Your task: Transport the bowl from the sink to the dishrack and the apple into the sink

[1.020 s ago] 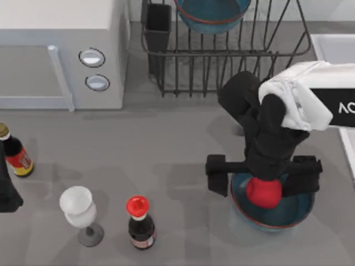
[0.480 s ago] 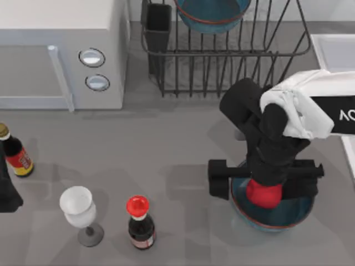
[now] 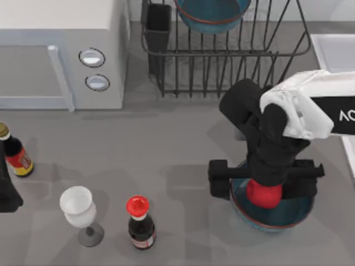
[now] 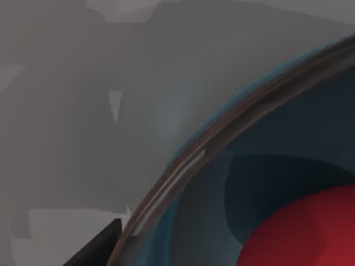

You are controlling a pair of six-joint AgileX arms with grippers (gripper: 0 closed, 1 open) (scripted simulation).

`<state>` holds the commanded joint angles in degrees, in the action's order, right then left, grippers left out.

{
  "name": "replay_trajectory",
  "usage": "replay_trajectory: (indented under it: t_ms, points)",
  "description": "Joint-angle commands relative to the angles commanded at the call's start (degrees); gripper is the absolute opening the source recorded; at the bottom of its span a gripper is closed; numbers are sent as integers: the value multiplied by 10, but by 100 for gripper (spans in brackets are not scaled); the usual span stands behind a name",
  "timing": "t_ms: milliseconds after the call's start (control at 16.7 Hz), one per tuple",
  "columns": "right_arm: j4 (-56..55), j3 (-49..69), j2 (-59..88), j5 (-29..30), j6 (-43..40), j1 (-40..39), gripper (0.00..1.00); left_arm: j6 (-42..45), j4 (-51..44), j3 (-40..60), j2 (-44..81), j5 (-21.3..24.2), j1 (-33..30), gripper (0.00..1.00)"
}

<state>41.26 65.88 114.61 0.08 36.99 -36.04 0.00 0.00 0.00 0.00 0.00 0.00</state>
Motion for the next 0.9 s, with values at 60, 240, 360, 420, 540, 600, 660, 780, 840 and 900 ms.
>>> replay_trajectory:
  t_ms: [60, 240, 360, 420, 540, 600, 660, 780, 840, 900]
  points:
    - [0, 0, 0, 0, 0, 0, 25, 0, 0, 0, 0, 0, 0, 100]
    - [0, 0, 0, 0, 0, 0, 2, 0, 0, 0, 0, 0, 0, 100]
    - [0, 0, 0, 0, 0, 0, 0, 0, 0, 0, 0, 0, 0, 100]
    - [0, 0, 0, 0, 0, 0, 0, 0, 0, 0, 0, 0, 0, 100]
    - [0, 0, 0, 0, 0, 0, 0, 0, 0, 0, 0, 0, 0, 100]
    - [0, 0, 0, 0, 0, 0, 0, 0, 0, 0, 0, 0, 0, 100]
    - [0, 0, 0, 0, 0, 0, 0, 0, 0, 0, 0, 0, 0, 100]
    - [23, 18, -36, 12, -2, -2, 0, 0, 0, 0, 0, 0, 0, 100]
    - [25, 19, -37, 12, -2, -2, 0, 0, 0, 0, 0, 0, 0, 100]
    - [33, 27, -38, 12, -2, -3, 0, 0, 0, 0, 0, 0, 0, 100]
